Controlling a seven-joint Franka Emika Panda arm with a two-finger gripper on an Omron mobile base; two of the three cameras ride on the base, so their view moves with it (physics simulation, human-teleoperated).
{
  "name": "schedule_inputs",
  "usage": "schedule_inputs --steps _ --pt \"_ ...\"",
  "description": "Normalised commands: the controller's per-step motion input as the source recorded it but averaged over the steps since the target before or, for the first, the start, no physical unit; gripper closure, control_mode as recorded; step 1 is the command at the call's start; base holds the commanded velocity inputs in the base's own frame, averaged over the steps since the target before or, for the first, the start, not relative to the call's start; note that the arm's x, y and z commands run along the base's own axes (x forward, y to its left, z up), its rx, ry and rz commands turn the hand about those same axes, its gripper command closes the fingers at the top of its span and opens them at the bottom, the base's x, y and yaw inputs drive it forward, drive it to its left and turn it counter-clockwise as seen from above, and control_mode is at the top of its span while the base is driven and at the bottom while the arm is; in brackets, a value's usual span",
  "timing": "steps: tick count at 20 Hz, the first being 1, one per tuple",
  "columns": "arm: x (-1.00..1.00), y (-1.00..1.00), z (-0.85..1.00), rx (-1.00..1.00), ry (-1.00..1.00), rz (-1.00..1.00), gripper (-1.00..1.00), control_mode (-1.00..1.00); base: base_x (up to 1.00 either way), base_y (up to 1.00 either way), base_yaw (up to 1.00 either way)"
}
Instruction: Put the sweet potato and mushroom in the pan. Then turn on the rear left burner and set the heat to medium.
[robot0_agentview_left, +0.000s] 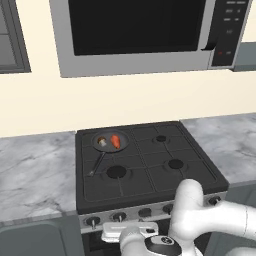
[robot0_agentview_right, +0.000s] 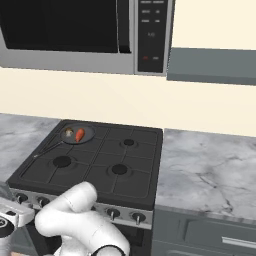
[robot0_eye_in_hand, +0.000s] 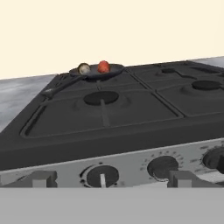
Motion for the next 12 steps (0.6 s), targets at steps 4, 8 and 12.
schedule_inputs --steps 4,8,12 --pt "0.04 -0.09 -0.17 -0.01 -0.04 0.07 -1.00 -1.00 0.00 0.00 0.00" --pt "0.15 -0.09 -0.05 -0.04 -0.05 0.11 -1.00 -1.00 0.00 0.00 0.00" --pt "0.04 -0.15 -0.03 -0.05 0.00 0.11 -1.00 -1.00 0.00 0.00 0.00"
